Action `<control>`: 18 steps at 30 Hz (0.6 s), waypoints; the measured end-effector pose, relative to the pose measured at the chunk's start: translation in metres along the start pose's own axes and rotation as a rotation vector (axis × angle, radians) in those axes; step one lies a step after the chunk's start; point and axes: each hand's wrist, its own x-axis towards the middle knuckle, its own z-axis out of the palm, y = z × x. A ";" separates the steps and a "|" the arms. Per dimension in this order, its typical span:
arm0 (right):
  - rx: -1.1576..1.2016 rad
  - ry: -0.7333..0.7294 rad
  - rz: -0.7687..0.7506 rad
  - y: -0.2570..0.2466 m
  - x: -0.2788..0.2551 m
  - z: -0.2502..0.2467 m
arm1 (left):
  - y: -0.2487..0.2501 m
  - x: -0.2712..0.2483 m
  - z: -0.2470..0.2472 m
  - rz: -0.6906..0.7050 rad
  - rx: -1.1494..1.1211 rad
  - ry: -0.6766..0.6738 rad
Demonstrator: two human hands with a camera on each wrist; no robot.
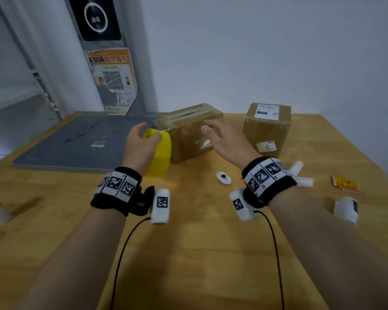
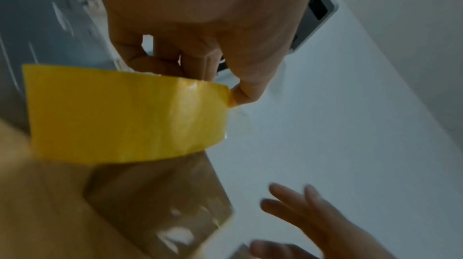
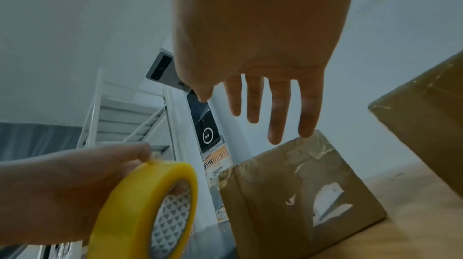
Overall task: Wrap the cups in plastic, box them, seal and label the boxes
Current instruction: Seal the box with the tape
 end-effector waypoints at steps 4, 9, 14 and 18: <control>0.052 -0.006 -0.039 -0.011 0.023 0.015 | -0.021 0.047 -0.034 -0.042 0.241 0.105; -0.010 -0.116 -0.037 -0.021 0.049 0.029 | -0.047 0.099 -0.040 -0.116 0.643 0.036; -0.054 -0.227 -0.007 -0.016 0.068 0.041 | -0.069 0.136 -0.030 -0.145 0.853 -0.038; -0.020 -0.201 -0.003 0.001 0.076 0.054 | -0.058 0.153 -0.012 -0.047 0.746 0.024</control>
